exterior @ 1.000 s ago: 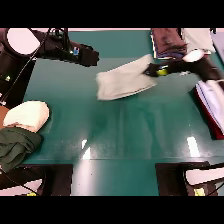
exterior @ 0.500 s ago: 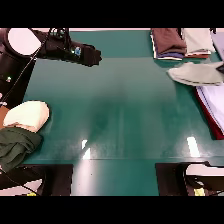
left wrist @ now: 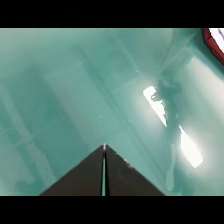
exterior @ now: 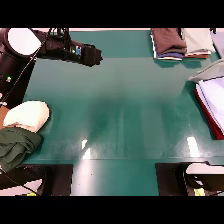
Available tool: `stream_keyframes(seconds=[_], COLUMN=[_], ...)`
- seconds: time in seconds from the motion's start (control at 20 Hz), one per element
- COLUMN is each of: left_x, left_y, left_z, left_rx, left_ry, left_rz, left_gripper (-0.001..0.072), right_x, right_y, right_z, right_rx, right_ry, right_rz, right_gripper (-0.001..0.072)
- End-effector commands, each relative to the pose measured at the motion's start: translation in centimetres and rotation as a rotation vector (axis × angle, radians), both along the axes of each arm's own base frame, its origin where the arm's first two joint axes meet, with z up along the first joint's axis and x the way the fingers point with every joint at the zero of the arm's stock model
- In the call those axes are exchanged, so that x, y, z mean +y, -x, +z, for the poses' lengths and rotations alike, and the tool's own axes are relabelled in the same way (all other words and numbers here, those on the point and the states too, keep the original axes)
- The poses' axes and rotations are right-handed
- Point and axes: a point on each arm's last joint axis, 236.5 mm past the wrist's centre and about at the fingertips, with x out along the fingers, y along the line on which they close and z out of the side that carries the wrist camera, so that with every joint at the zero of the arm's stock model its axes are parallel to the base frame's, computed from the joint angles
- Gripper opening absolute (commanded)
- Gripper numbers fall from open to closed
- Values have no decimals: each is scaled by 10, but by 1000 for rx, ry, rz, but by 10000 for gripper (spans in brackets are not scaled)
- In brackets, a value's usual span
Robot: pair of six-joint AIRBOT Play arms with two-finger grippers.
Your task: Fold the shirts.
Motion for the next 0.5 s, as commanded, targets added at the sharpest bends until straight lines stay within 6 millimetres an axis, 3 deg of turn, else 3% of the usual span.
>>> stream_keyframes(seconds=[0.0, 0.1, 0.3, 0.45], left_x=[0, 0, 0, 0], left_y=[1, 0, 0, 0], left_z=[-1, -1, -1, -1], left_rx=[2, 1, -6, -18], left_ry=[-5, -7, -13, -22], left_rz=[-4, -3, -7, -17], left_gripper=[22, 22, 22, 22], right_x=[8, 13, -1, -17], right_y=[10, 20, 57, 99], right_z=[32, 32, 29, 3], right_rx=[-17, 15, 98, 207], right_ry=[41, 38, 85, 102], right_rz=[44, 73, 16, -74], right_gripper=[18, 18, 18, 19])
